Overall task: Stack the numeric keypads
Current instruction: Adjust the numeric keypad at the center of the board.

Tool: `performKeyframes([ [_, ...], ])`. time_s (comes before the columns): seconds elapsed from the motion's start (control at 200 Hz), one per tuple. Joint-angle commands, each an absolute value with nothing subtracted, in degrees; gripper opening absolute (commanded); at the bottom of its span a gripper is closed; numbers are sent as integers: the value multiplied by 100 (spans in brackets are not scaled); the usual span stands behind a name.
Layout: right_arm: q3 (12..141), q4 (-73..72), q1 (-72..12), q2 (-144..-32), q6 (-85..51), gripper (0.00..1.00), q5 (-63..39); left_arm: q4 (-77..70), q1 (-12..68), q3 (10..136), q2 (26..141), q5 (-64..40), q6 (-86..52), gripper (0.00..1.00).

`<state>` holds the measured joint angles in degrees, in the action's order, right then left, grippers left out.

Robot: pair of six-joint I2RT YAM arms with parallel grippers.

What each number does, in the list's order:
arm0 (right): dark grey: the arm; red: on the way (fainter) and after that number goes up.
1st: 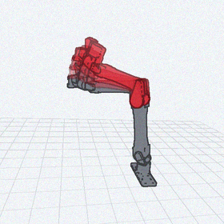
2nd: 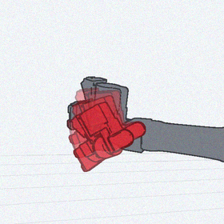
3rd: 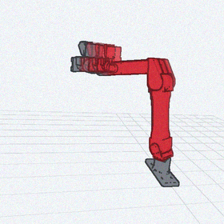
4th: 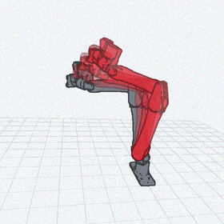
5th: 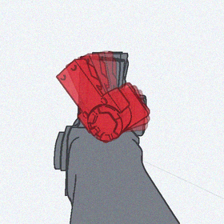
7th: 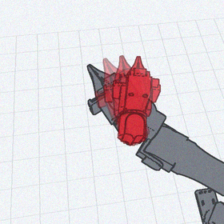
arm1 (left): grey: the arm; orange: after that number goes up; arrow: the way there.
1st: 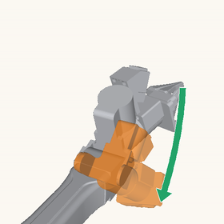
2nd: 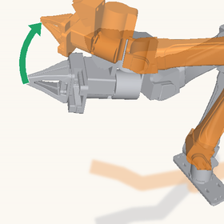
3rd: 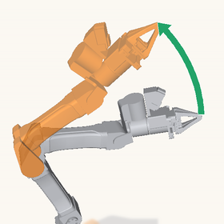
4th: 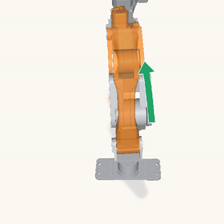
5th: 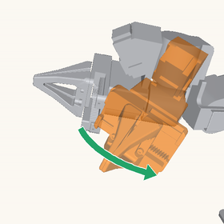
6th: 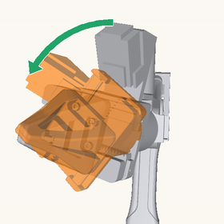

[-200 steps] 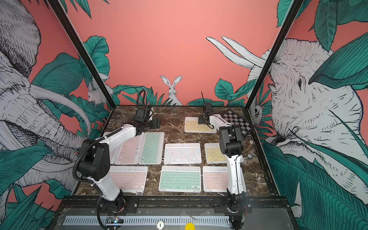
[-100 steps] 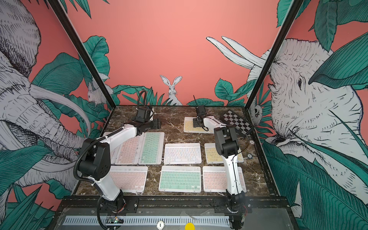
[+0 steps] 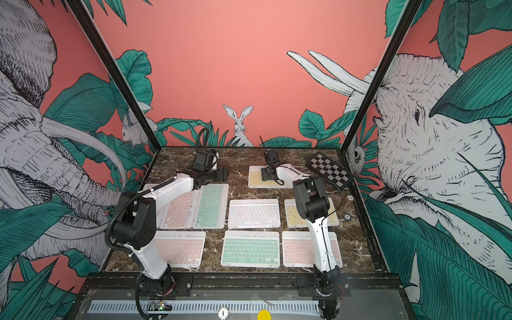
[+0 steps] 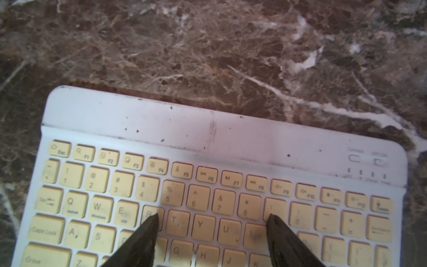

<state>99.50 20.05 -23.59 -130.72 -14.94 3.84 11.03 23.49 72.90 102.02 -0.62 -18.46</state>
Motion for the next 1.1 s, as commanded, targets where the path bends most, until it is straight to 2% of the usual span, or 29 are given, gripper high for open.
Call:
performKeyframes([
  [0.0, 9602, 2235, -2574, -12914, -1711, 72, 188, 1182, 2433, 7286, 10280, -155, -1889, 83],
  [0.25, 9213, 1970, -2689, -12611, -2209, 72, -241, 1171, 2719, 7413, 10540, -265, -1940, 82],
  [0.42, 8931, 1913, -2616, -12011, -2151, 75, -78, 1191, 2949, 7643, 10815, -338, -1921, 82],
  [0.735, 8005, 1697, -1558, -11258, -2075, 76, -280, 1268, 3145, 8324, 11541, -556, -2041, 79],
  [0.91, 8002, 1922, -1360, -11314, -1695, 75, 68, 1466, 3178, 8678, 11892, -528, -2012, 77],
  [1.095, 8016, 1868, -1358, -11541, -1684, 74, -55, 1501, 3190, 8778, 12073, -493, -2082, 75],
])
